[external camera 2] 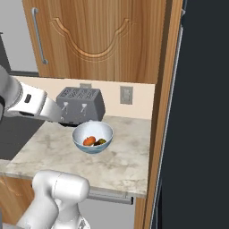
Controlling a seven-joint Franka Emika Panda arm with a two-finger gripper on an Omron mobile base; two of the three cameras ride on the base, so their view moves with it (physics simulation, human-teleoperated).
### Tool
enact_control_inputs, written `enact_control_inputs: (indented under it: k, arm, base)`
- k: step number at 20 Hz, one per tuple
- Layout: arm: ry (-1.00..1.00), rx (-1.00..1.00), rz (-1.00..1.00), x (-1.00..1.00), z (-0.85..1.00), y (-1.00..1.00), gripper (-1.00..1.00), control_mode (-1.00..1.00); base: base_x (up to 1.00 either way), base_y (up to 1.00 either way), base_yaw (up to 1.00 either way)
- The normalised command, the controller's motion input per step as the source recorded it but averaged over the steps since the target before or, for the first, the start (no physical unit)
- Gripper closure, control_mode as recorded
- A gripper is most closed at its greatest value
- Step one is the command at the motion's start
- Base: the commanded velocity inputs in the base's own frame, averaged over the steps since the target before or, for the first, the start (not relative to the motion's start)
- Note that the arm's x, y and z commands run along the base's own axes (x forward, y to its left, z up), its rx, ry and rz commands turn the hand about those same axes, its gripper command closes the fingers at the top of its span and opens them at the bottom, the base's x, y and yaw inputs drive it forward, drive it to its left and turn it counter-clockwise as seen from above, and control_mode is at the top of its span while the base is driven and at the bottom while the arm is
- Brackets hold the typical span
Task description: Take the squash, sweet potato, and squash from the freezer and place them in the bowl on the counter.
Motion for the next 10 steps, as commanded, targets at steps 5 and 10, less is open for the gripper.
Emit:
enact_control_inputs:
  k: [5,10]
  arm:
    - [0.0,0.0,0.01,-0.03,0.0,0.0,-1.0,1.0]
    - [0.0,0.0,0.0,0.0,0.0,0.0,-1.0,1.0]
  base:
    - [-0.64,0.15,0.02]
    - [-1.0,0.84,0.12]
